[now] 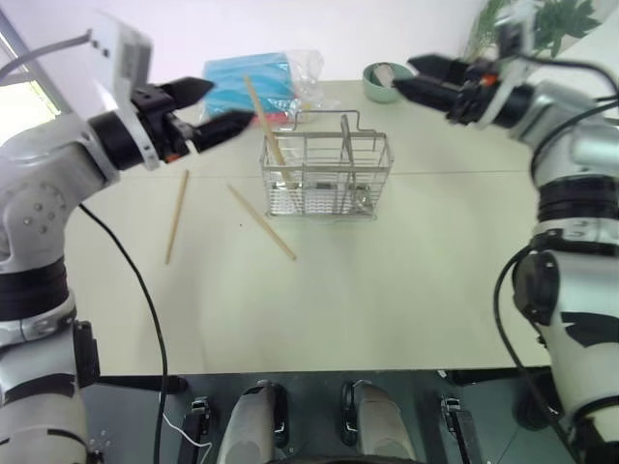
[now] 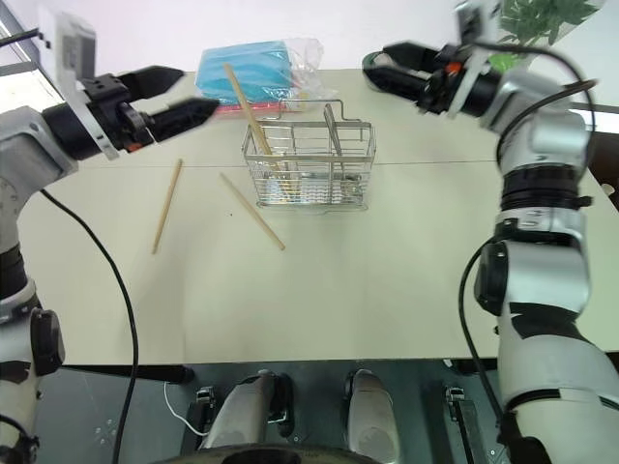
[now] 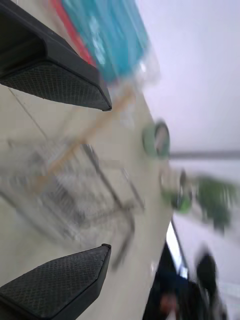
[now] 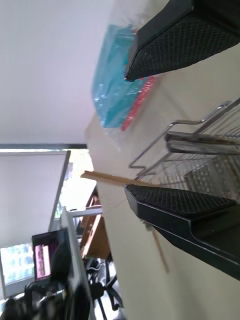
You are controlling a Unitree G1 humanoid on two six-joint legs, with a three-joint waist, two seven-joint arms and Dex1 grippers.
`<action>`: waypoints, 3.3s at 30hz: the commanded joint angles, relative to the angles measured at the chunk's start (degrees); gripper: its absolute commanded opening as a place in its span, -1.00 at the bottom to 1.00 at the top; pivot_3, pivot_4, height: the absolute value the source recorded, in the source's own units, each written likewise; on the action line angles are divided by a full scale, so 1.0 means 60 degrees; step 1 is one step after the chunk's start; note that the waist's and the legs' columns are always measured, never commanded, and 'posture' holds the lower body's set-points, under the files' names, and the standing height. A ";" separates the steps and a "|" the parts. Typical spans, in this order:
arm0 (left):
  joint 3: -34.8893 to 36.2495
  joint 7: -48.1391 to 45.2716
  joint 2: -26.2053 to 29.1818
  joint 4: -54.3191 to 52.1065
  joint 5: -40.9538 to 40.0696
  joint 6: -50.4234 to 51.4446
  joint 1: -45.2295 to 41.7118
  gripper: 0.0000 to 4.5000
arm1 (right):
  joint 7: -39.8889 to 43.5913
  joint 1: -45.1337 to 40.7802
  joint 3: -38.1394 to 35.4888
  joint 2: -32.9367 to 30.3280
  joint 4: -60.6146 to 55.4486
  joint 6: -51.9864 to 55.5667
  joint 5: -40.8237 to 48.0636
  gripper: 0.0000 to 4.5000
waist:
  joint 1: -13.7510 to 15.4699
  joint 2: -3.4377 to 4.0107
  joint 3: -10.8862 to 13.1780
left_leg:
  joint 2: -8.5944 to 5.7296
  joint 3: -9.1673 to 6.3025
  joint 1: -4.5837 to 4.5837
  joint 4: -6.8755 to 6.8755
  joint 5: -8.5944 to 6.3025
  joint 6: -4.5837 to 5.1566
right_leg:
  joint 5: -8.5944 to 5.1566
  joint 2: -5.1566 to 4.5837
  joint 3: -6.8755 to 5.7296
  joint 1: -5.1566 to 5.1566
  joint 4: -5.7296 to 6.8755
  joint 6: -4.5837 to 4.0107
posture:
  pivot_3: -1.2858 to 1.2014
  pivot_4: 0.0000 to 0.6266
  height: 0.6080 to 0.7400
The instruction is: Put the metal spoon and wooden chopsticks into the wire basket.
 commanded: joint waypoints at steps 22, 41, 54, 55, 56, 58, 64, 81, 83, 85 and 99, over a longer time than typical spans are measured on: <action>-0.1973 0.0562 -0.1214 1.1368 0.5126 -0.2468 -0.2767 1.00 | -0.0249 0.5260 -0.0127 -0.1520 -0.7315 0.2644 0.2985 0.49 | 0.0033 -0.0041 -0.0003 | -0.0013 0.0026 -0.0033 0.0006 -0.0009 0.0012 | 0.0003 -0.0014 -0.0008 -0.0043 0.0008 0.0004 | 0.03 -0.52 0.63; -0.1668 -0.0567 -0.1307 1.1715 0.6014 -0.4119 -0.3058 -0.98 | -0.0359 0.5296 0.0166 -0.1665 -0.6906 0.2245 0.2895 0.51 | 0.0224 -0.0050 -0.0004 | -0.0007 0.0023 -0.0035 0.0021 -0.0032 0.0053 | 0.0005 -0.0028 -0.0009 -0.0041 0.0014 0.0006 | 0.03 -0.52 0.63; 0.2010 0.0642 -0.2985 0.4368 0.1280 -0.4857 -0.3398 -0.98 | -0.0735 0.5606 -0.0291 -0.2075 -0.6516 0.2190 0.2943 0.51 | 0.0256 -0.0140 0.0043 | -0.0006 0.0024 -0.0043 0.0026 -0.0017 0.0027 | 0.0016 -0.0044 -0.0008 -0.0032 0.0002 0.0021 | 0.03 -0.52 0.63; 0.1926 0.0741 -0.3320 0.4042 0.1052 -0.4714 -0.3510 -0.98 | -0.0789 0.5608 -0.0324 -0.2075 -0.6540 0.2228 0.2993 0.51 | 0.0271 -0.0140 0.0043 | -0.0007 0.0018 -0.0035 0.0029 -0.0017 0.0027 | 0.0017 -0.0042 -0.0010 -0.0019 -0.0001 0.0023 | 0.03 -0.52 0.63; 0.1804 0.0812 -0.3580 0.3825 0.0939 -0.4605 -0.3554 -0.98 | -0.0836 0.5616 -0.0353 -0.2077 -0.6555 0.2251 0.3032 0.51 | 0.0280 -0.0141 0.0043 | -0.0009 0.0015 -0.0030 0.0032 -0.0016 0.0028 | 0.0019 -0.0042 -0.0010 -0.0008 -0.0001 0.0026 | 0.03 -0.52 0.63; 0.1451 0.0787 -0.4019 0.3527 0.0911 -0.4557 -0.3519 -0.98 | -0.0923 0.5637 -0.0395 -0.2084 -0.6563 0.2269 0.3084 0.51 | 0.0248 -0.0140 0.0043 | -0.0011 0.0012 -0.0017 0.0039 -0.0017 0.0031 | 0.0023 -0.0039 -0.0011 0.0013 -0.0008 0.0033 | 0.03 -0.52 0.63; 0.0220 0.0449 -0.5096 0.4049 0.1740 -0.5473 -0.3012 -0.98 | -0.1266 0.5875 -0.0647 -0.2071 -0.6792 0.2320 0.3269 0.51 | 0.0225 -0.0140 0.0043 | -0.0012 0.0017 -0.0011 0.0037 -0.0017 0.0032 | 0.0023 -0.0024 -0.0011 0.0014 -0.0011 0.0033 | 0.03 -0.52 0.63; -0.0771 -0.0156 -0.5924 0.4535 0.2744 -0.6982 -0.1573 0.65 | -0.1851 0.6105 -0.1119 -0.2077 -0.6890 0.2520 0.3647 0.51 | 0.0239 -0.0141 0.0043 | -0.0005 0.0004 -0.0023 0.0036 -0.0036 0.0064 | 0.0023 -0.0026 -0.0011 0.0008 -0.0022 0.0032 | 0.03 -0.52 0.63; -0.0714 -0.0020 -0.5804 0.4157 0.2718 -0.6778 -0.1532 0.65 | -0.1839 0.6050 -0.1027 -0.2042 -0.6767 0.2434 0.3570 0.51 | 0.0237 -0.0142 0.0043 | -0.0005 0.0003 -0.0023 0.0036 -0.0037 0.0066 | 0.0023 -0.0026 -0.0011 0.0007 -0.0021 0.0032 | 0.03 -0.52 0.63; -0.0586 0.0117 -0.5650 0.3706 0.2617 -0.6473 -0.1497 0.65 | -0.1844 0.5949 -0.0961 -0.1996 -0.6626 0.2405 0.3536 0.51 | 0.0229 -0.0141 0.0043 | -0.0005 0.0003 -0.0023 0.0036 -0.0039 0.0070 | 0.0023 -0.0026 -0.0011 0.0007 -0.0022 0.0032 | 0.03 -0.52 0.63; 0.0143 0.1214 -0.2692 0.0924 0.1547 -0.1601 -0.1591 0.65 | -0.1427 0.5674 -0.0414 -0.2062 -0.5992 0.1770 0.2964 0.51 | 0.0217 -0.0139 0.0043 | -0.0005 0.0001 -0.0020 0.0035 -0.0027 0.0049 | 0.0022 -0.0021 -0.0011 0.0009 -0.0018 0.0032 | 0.03 -0.52 0.63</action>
